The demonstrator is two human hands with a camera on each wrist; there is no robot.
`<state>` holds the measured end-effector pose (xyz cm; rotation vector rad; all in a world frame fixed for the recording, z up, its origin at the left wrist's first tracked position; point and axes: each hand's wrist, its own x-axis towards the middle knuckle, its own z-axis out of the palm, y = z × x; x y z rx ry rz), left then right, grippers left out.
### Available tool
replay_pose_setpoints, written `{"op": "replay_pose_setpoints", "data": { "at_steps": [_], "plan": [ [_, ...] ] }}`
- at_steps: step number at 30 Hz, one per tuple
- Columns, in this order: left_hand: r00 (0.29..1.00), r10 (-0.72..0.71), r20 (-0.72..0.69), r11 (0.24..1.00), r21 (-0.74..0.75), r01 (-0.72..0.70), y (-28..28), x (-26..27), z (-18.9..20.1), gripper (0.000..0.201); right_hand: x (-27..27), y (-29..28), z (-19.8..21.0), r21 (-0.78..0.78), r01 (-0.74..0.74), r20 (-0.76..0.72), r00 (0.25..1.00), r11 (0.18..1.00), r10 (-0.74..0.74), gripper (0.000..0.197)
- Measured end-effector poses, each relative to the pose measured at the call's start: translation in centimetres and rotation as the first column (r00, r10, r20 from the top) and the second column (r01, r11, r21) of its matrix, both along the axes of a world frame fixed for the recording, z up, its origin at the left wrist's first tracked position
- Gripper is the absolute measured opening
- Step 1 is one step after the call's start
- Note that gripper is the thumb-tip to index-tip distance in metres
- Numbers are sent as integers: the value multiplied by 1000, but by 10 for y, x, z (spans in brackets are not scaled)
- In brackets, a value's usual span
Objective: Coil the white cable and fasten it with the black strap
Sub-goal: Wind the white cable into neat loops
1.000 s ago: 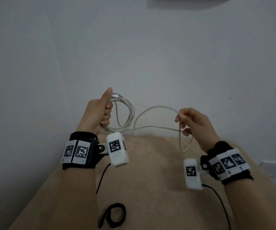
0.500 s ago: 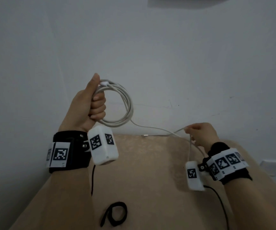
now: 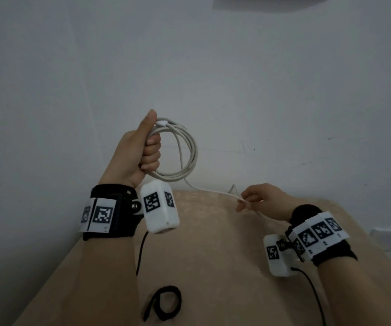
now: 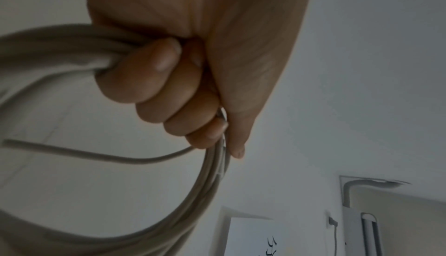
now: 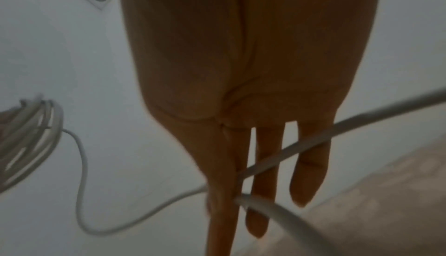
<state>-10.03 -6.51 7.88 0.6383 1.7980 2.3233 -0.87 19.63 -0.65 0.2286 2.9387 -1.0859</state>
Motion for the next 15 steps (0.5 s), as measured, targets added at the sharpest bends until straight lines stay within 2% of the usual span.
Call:
{"op": "replay_pose_setpoints", "data": {
  "at_steps": [3, 8, 11, 13, 15],
  "plan": [
    [1000, 21, 10, 1000, -5, -21, 4, -2, -4, 52, 3, -9, 7, -56, -76, -3, 997, 996, 76, 27],
    [995, 79, 54, 994, 77, -83, 8, -5, -6, 51, 6, -21, 11, 28, -98, 32, 995, 995, 97, 27],
    [986, 140, 87, 968, 198, -155, 5, -6, -3, 51, 7, -25, 14, 187, -80, 45, 996, 979, 73, 22],
    [980, 165, 113, 941, 281, -190, 0, -8, -1, 51, 7, -27, 17, 297, -58, 17, 998, 953, 55, 23],
    [974, 177, 144, 919, 330, -216, -5, -10, 0, 51, 6, -29, 19, 340, -49, -39, 997, 939, 67, 21]
  ]
}}
